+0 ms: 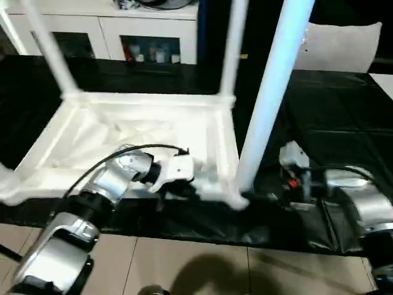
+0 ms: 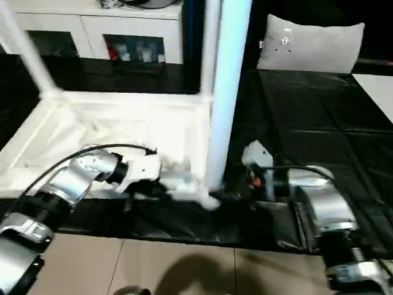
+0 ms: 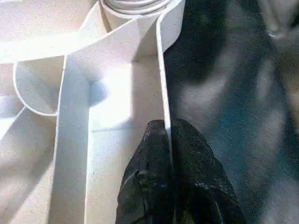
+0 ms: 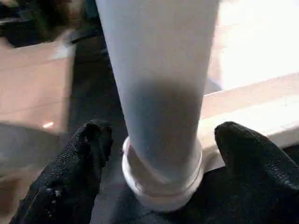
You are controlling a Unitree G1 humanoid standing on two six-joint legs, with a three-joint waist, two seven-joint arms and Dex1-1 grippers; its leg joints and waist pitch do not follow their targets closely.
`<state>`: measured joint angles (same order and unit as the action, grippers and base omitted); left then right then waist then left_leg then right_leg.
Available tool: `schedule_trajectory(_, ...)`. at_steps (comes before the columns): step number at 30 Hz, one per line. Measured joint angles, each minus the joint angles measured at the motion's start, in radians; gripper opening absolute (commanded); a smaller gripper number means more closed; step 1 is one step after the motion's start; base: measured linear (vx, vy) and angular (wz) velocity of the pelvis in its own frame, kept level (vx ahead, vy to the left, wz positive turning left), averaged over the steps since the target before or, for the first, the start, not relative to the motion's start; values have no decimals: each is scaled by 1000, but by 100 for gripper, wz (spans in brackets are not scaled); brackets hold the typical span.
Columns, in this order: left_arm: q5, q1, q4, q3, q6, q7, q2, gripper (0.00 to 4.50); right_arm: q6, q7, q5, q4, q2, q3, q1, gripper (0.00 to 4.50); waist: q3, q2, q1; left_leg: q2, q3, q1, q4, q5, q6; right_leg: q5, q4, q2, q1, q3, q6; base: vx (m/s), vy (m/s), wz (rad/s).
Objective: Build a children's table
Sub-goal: Rotate leg to tighten
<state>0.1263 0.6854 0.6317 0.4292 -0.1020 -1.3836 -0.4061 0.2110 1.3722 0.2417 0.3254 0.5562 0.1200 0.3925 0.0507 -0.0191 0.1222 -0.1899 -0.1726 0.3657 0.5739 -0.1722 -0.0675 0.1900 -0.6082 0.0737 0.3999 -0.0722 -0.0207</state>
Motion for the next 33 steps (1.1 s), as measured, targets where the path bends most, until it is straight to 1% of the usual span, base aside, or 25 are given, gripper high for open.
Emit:
schedule_trajectory(1, -5, -4, -5, 4, -12, -22, -6, 0, 8, 23, 4, 0, 4, 4, 0, 341, 0, 0, 2, 0, 0, 0, 1, 0, 0, 0, 0, 0, 0, 0, 0, 0, 0, 0)
schedule_trajectory(2, -5, -6, -11, 9, -19, -34, -10, 0, 16, 36, 6, 0, 4, 6, 1, 341, 0, 0, 4, 0, 0, 0, 1, 0, 0, 0, -1, 0, 0, 0, 0, 0, 0, 0)
schedule_trajectory(3, -5, -7, -16, 15, -28, -45, -13, 0, 23, 49, 11, 0, 5, 9, 1, 327, 0, 0, 7, 0, 0, 0, 2, 0, 0, 0, -1, 0, 0, 0, 0, 0, 0, 0)
schedule_trajectory(4, -6, -7, -21, 20, -35, -57, -15, 0, 27, 66, 18, 0, 6, 13, 1, 327, 0, 0, 10, 0, 0, 0, 2, 0, 0, 0, -2, 1, 0, 0, 0, 0, 0, 0)
schedule_trajectory(8, -7, -8, -28, 29, -47, -88, -17, 0, 42, 113, 36, 0, 8, 44, 1, 288, 0, 0, 19, 0, 0, 0, 5, 0, 0, 0, -3, 1, 0, 0, -1, 0, 0, 0)
schedule_trajectory(9, -8, -8, -28, 30, -48, -91, -18, 0, 44, 118, 37, 0, 7, 46, 1, 288, 0, 0, 20, 0, 0, 0, 5, 0, 0, 0, -3, 1, 0, 0, -1, 0, 0, 0)
schedule_trajectory(14, -14, -9, -28, 33, -53, -100, -22, 0, 72, 144, 45, -11, 5, 53, 0, 245, 0, 0, 20, 0, 0, 0, 5, 0, 0, -1, -3, 1, 0, 0, -1, 0, 0, 0)
schedule_trajectory(15, -14, -9, -28, 33, -53, -100, -22, 0, 73, 144, 46, -11, 4, 54, 0, 227, 0, 0, 20, 0, 0, 0, 5, 0, 0, -1, -3, 1, 0, 0, -1, 0, 0, 0)
schedule_trajectory(16, -14, -9, -28, 33, -53, -101, -23, 0, 73, 144, 46, -12, 5, 54, 0, 227, 0, 0, 20, 0, 0, 0, 5, 0, 0, -1, -3, 1, 0, 0, -1, 0, 0, 0)
schedule_trajectory(17, -14, -9, -28, 33, -53, -101, -23, 0, 74, 144, 47, -12, 4, 54, 0, 211, 0, 0, 20, 0, 0, 0, 5, 0, 1, -1, -3, 1, 0, 0, -1, 0, 0, 0)
schedule_trajectory(20, -15, -9, -28, 32, -52, -107, -24, 0, 82, 142, 54, -19, 2, 54, -4, 202, 0, 0, 19, -1, 0, 0, 5, 0, 0, -1, -3, 1, 0, 0, -1, 0, 0, 0)
schedule_trajectory(22, -27, -14, -33, 27, -26, -114, -19, 0, 92, 136, 62, -36, -1, 49, -19, 199, 0, 0, 19, -1, 0, 0, 5, 0, 0, -1, -3, 1, 0, 0, -1, 0, 0, 0)
schedule_trajectory(27, -37, -27, -60, -2, 95, -91, -12, 0, 112, 60, 76, -69, -39, 13, -63, 199, -1, -2, 19, -1, -1, -2, 6, 0, 0, -2, -5, 1, -1, 0, -2, 0, 0, 0)
schedule_trajectory(28, -35, -27, -59, -9, 118, -70, -10, 0, 115, 22, 73, -69, -52, 4, -65, 199, -2, -2, 15, -1, -1, -2, 7, 0, 0, -3, -5, 1, -1, 0, -2, 0, 0, 0)
schedule_trajectory(30, -30, -27, -58, -22, 154, -33, -7, 0, 117, -45, 62, -69, -76, -10, -64, 198, -2, -3, 3, -1, -1, -2, 9, 0, 0, -2, -5, 1, -1, 1, 3, 0, 0, 0)
schedule_trajectory(32, -13, -28, -56, -47, 221, 44, 6, 0, 133, -195, 23, -63, -145, -39, -52, 197, -2, -3, -23, -1, -1, -3, 10, 1, -1, -4, -5, 1, -1, 1, 4, 0, 0, 0)
schedule_trajectory(33, -7, -27, -55, -63, 257, 85, 17, 0, 148, -279, 6, -58, -183, -54, -42, 196, -2, -3, -37, -1, -1, -1, 11, 1, -1, -4, -4, 1, -1, 1, 4, 0, 0, 0)
